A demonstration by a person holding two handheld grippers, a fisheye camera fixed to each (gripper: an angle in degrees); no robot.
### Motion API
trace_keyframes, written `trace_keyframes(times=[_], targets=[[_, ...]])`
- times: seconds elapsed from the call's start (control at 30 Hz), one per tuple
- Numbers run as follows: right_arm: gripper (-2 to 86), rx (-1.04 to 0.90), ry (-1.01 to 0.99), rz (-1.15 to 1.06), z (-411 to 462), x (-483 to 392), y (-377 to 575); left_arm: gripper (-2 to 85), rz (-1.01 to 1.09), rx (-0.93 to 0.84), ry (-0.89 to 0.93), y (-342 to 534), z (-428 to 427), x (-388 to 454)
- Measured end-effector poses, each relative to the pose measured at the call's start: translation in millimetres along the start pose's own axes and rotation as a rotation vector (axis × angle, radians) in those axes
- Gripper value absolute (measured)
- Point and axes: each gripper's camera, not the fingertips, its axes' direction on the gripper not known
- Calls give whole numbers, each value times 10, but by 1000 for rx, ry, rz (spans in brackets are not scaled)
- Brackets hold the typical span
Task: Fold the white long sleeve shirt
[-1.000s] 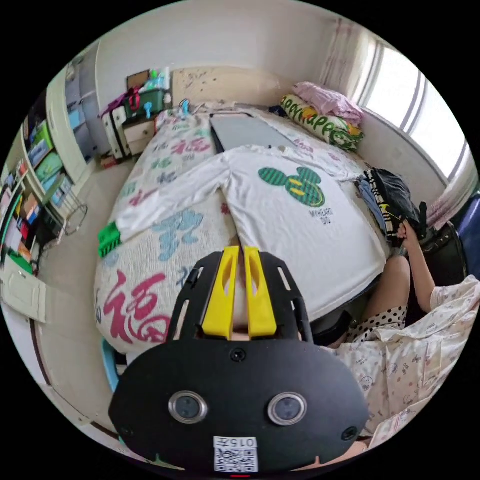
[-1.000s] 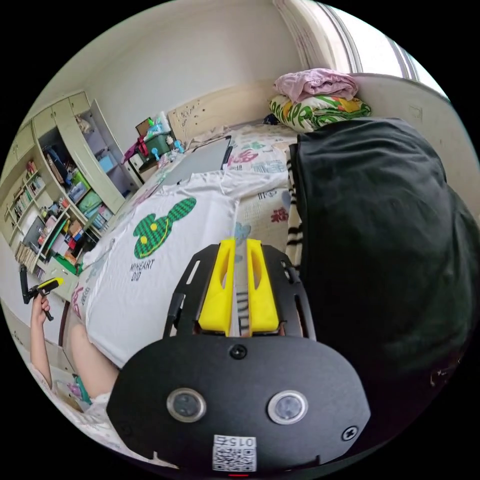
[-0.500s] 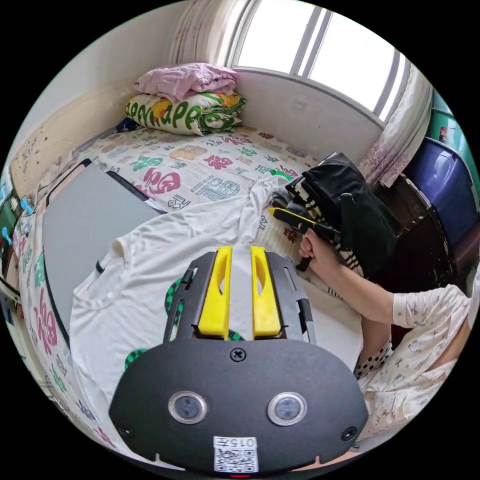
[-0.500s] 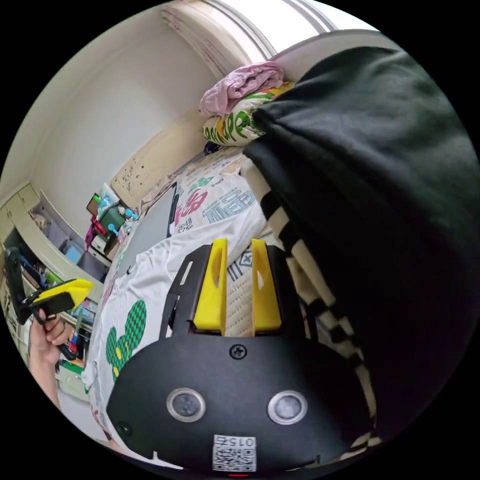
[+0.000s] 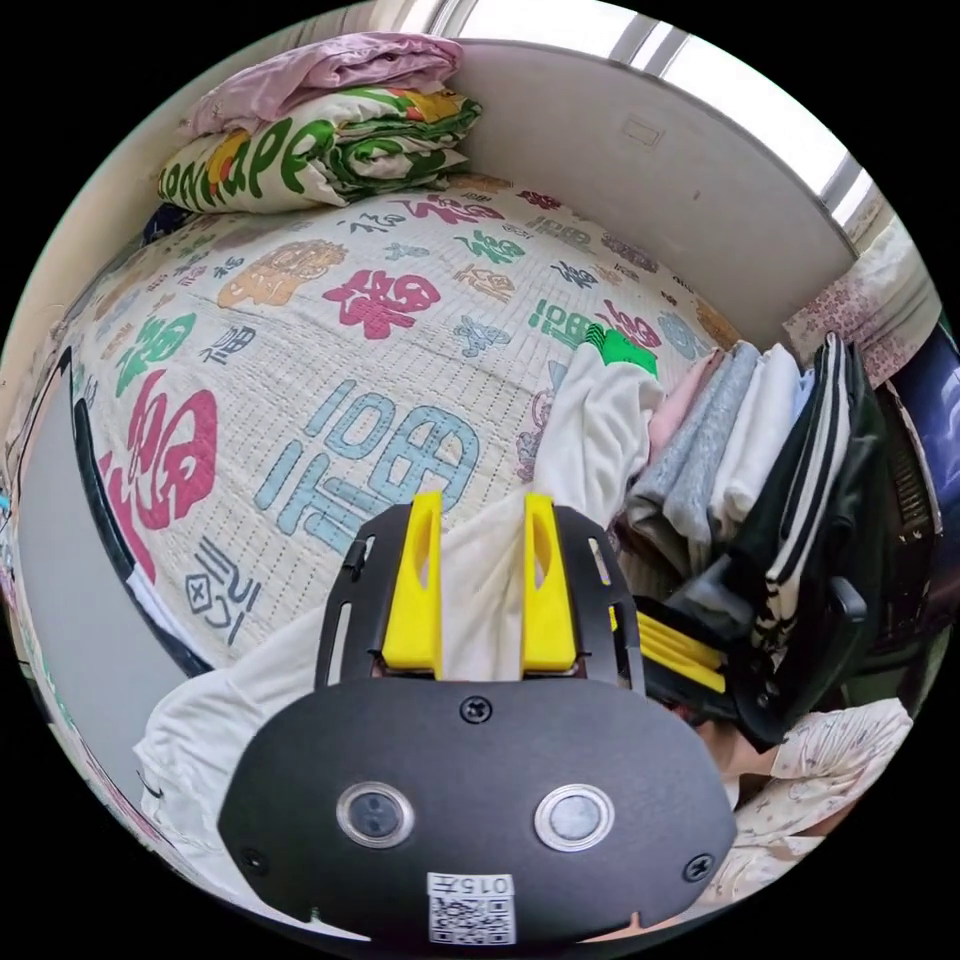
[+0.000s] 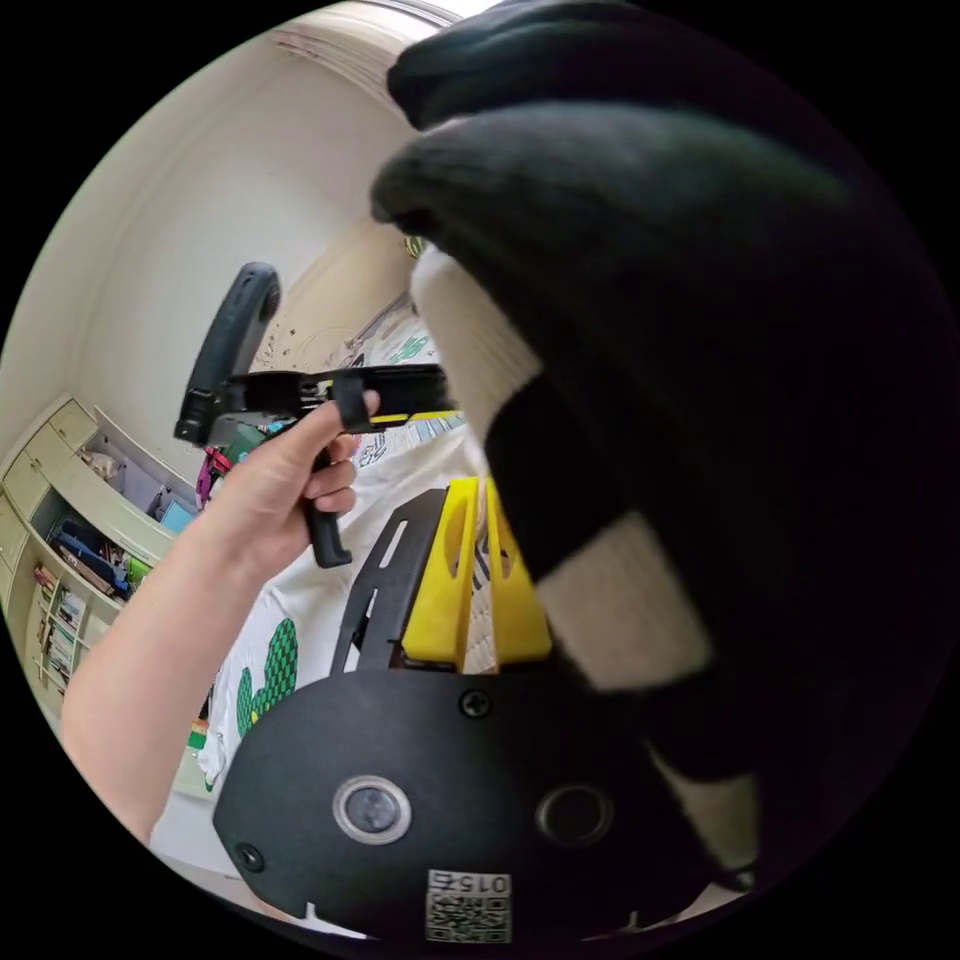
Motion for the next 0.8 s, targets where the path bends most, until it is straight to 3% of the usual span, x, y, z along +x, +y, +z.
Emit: trace_keyframes(times=[0.13, 0.27, 0.43, 0.57, 0.67, 0.77, 0.8], targets=[[-5, 23, -27, -11, -246, -40, 20, 113, 81, -1, -85, 15, -241, 43], [-1, 76, -55, -39, -548, -79, 154, 35, 64, -6, -13, 181, -618, -175], [1, 152, -116, -103, -1062, -98, 433, 5, -30, 243, 3, 695, -1670, -473], [2, 206, -253, -223, -1497, -154, 695, -2, -48, 454, -38, 1567, -2861, -607], [4, 240, -411, -412, -1853, -279, 959, -4, 11, 492, -147, 2398, -3529, -566], [7, 134, -614, -626, -2025, -380, 1143, -5, 13, 505, -228, 3368, -3946, -572], [10, 10, -691, -726, -1977, -459, 1215, -4, -4, 492, -228, 3723, -4021, -626]])
